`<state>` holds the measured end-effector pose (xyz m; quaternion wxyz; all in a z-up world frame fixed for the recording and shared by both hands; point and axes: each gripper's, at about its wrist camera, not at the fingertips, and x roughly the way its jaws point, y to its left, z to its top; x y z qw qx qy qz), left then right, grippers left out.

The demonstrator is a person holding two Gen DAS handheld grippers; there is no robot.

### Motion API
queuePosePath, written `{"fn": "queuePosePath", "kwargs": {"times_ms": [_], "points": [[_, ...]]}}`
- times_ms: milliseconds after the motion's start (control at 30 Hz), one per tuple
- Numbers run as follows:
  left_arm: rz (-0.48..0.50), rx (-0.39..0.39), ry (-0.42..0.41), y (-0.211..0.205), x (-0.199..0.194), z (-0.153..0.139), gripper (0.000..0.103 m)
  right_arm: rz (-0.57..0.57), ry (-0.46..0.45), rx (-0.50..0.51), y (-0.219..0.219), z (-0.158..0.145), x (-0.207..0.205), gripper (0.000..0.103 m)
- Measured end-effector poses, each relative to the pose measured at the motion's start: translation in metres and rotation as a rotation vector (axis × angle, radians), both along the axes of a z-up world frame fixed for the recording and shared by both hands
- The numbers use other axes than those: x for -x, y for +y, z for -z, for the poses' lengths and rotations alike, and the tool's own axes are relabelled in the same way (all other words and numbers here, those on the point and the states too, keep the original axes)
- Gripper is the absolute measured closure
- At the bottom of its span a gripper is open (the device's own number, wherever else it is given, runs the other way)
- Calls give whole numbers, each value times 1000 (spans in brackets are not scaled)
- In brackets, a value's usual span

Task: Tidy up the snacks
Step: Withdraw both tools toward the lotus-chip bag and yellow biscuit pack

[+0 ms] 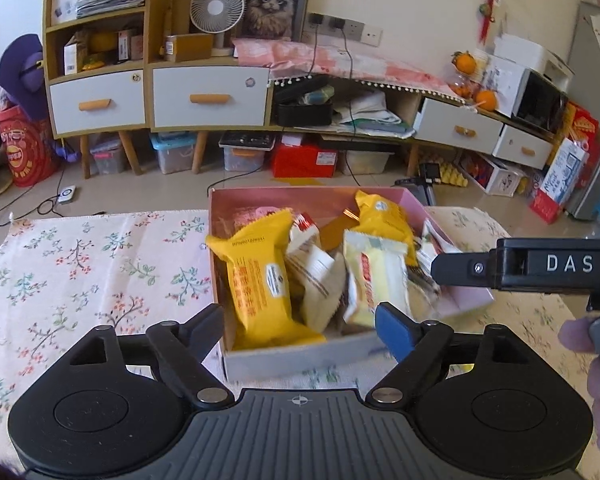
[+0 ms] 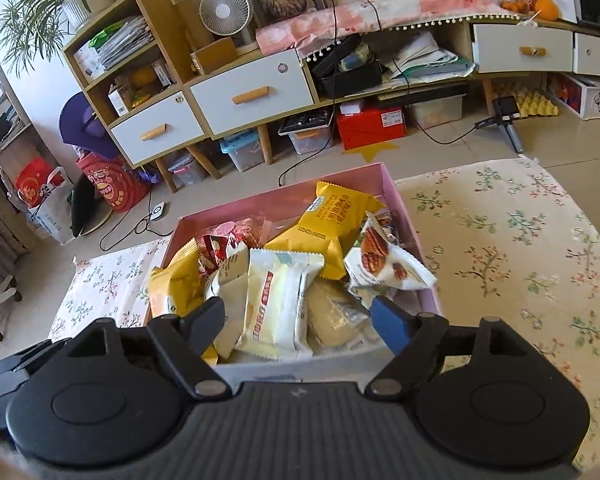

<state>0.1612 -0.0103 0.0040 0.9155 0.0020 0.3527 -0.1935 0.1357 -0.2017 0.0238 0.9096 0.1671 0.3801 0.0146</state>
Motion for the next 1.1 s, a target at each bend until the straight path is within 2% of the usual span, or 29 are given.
{"fn": "queuePosePath", "kwargs": {"times_ms": [467,600,733,867,1100], "points": [[35,-132,-2,14,61,0,9,-41,23,108,3,3,54,9],[23,-141,-10,25,75,3,8,-60,19,144,7,6,71,6],[6,-145,-17,36,89,10,8,-85,33,127,5,15,90,4],[11,-180,-16,40,97,15,8,-92,48,142,0,24,101,4],[31,-201,-53,52,113,22,4,-63,57,198,-16,36,114,3]]}}
